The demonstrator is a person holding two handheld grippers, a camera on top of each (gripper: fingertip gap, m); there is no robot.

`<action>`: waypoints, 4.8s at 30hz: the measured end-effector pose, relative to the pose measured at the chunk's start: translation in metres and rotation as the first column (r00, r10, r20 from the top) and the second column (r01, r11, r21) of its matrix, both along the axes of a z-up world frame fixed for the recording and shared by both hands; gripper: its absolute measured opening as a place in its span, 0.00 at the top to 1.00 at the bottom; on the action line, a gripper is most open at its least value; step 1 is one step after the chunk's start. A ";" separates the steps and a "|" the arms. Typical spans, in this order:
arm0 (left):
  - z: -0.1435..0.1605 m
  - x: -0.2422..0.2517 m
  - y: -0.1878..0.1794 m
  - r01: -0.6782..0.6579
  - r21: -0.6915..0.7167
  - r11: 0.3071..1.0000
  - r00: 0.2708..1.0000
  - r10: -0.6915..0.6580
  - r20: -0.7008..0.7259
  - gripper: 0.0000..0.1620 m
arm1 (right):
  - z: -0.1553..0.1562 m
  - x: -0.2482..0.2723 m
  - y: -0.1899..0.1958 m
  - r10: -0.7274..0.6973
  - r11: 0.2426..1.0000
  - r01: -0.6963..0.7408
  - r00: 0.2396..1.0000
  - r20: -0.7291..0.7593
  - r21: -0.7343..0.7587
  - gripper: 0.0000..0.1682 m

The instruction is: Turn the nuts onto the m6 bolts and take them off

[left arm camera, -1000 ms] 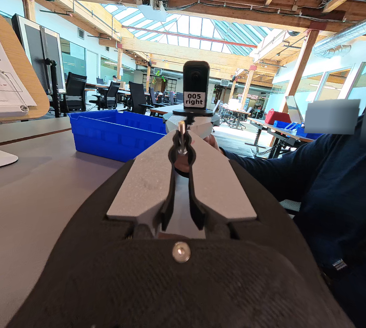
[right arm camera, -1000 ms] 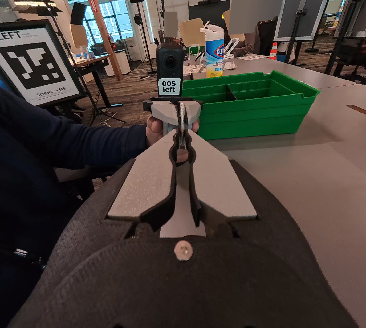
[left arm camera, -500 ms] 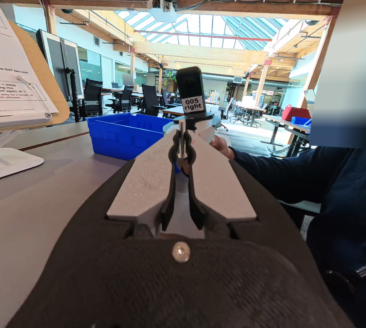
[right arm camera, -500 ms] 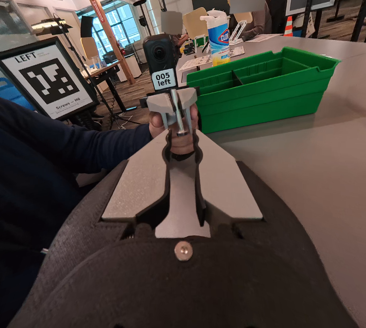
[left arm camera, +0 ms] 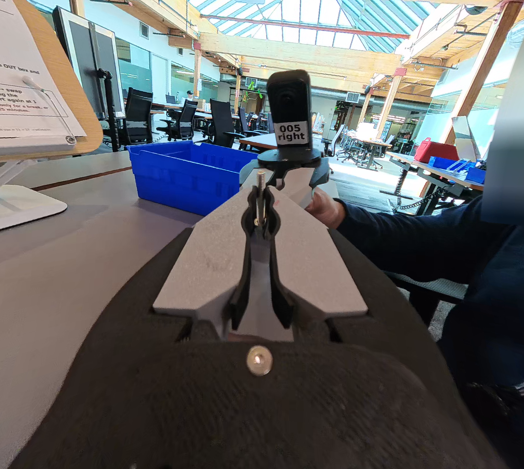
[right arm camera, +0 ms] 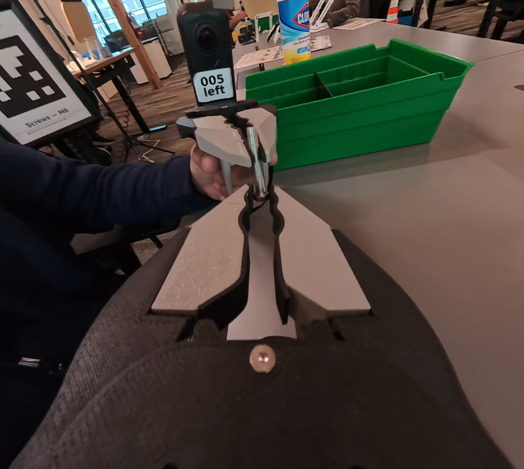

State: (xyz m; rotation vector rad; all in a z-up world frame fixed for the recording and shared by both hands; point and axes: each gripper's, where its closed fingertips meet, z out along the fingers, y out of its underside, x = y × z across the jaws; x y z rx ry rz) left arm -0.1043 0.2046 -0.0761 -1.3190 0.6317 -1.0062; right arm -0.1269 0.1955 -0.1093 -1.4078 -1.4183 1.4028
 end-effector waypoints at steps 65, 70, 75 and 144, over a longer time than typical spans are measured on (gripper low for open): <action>-0.019 0.009 -0.028 0.172 0.042 0.984 0.972 -0.163 -0.172 0.99 | -0.116 -0.036 0.022 0.079 0.925 -0.243 0.875 0.477 0.292 0.92; -0.022 0.013 -0.030 0.185 0.042 0.982 0.965 -0.174 -0.198 0.98 | -0.116 -0.036 0.020 0.103 0.919 -0.266 0.873 0.477 0.289 0.96; -0.016 0.003 -0.019 0.104 0.055 0.993 0.982 -0.094 -0.161 0.99 | -0.102 -0.031 0.027 0.050 0.959 -0.165 0.901 0.431 0.233 0.96; -0.061 0.018 0.003 -0.019 -0.054 0.998 0.930 -0.003 -0.368 0.99 | 0.000 0.019 0.008 -0.160 0.975 0.061 0.863 0.480 0.216 0.96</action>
